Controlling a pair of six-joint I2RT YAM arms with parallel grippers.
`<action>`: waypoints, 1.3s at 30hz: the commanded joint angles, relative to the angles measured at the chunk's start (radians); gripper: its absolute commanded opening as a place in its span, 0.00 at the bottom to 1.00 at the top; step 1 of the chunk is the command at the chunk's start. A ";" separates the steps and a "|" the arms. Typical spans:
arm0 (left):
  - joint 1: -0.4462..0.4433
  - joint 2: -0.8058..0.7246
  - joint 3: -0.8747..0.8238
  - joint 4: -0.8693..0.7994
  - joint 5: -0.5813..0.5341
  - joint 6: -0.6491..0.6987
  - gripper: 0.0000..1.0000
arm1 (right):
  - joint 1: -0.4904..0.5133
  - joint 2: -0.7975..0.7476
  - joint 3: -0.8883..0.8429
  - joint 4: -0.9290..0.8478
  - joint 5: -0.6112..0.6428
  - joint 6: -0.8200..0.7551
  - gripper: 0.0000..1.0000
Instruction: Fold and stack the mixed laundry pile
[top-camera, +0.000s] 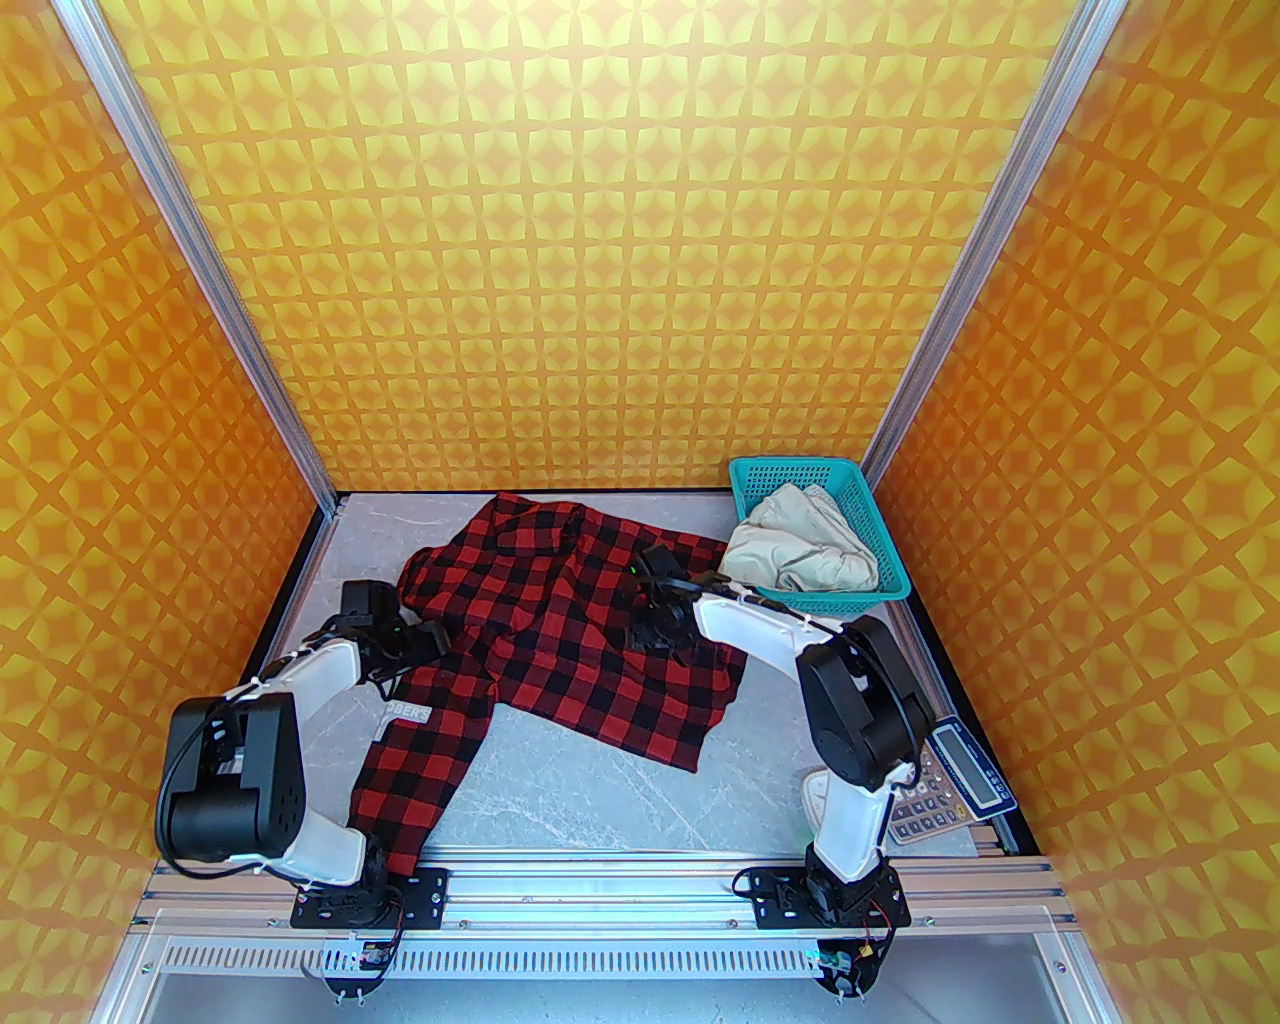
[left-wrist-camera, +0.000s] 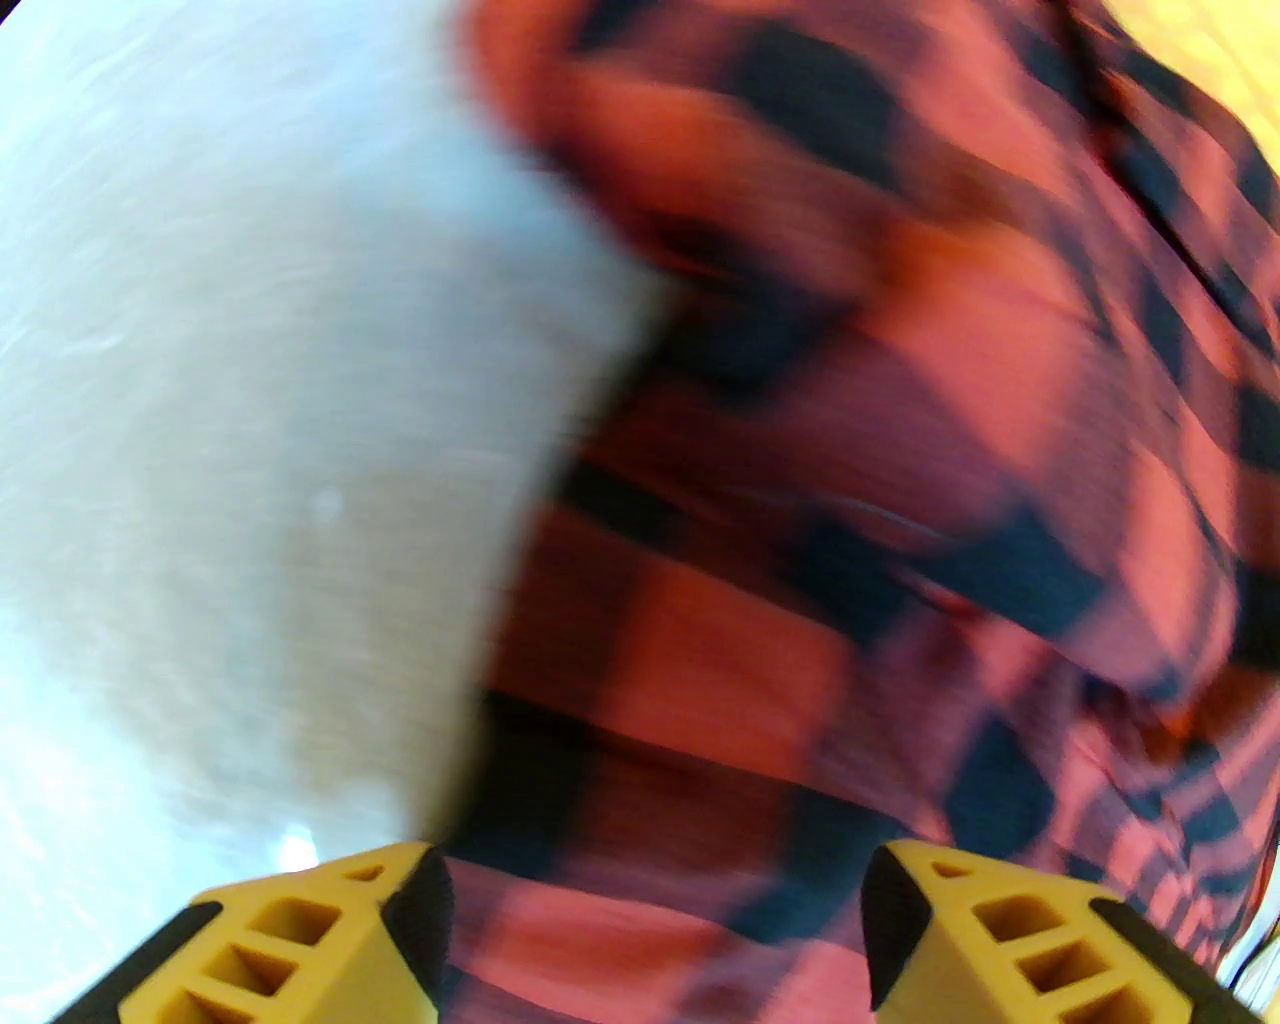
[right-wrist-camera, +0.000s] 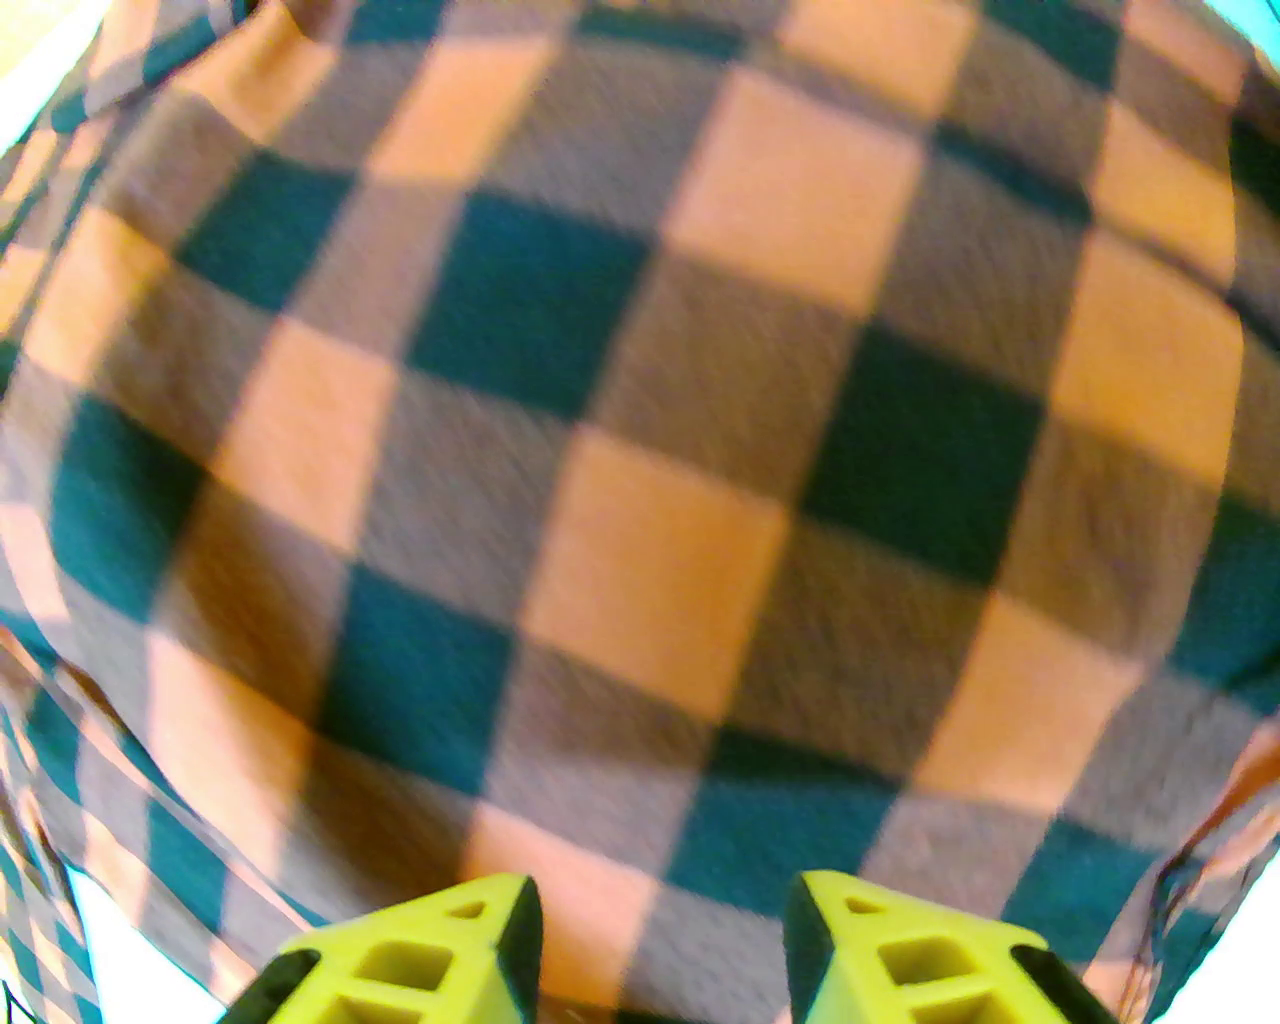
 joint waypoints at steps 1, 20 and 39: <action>0.018 0.063 0.018 -0.001 0.028 -0.063 0.69 | -0.012 0.063 0.086 -0.028 -0.016 -0.028 0.46; -0.068 0.037 -0.064 0.025 0.136 -0.143 0.22 | -0.127 0.432 0.498 -0.081 -0.082 -0.053 0.48; -0.068 -0.598 -0.231 -0.289 0.074 -0.320 0.00 | -0.170 0.729 0.915 -0.212 -0.105 0.031 0.48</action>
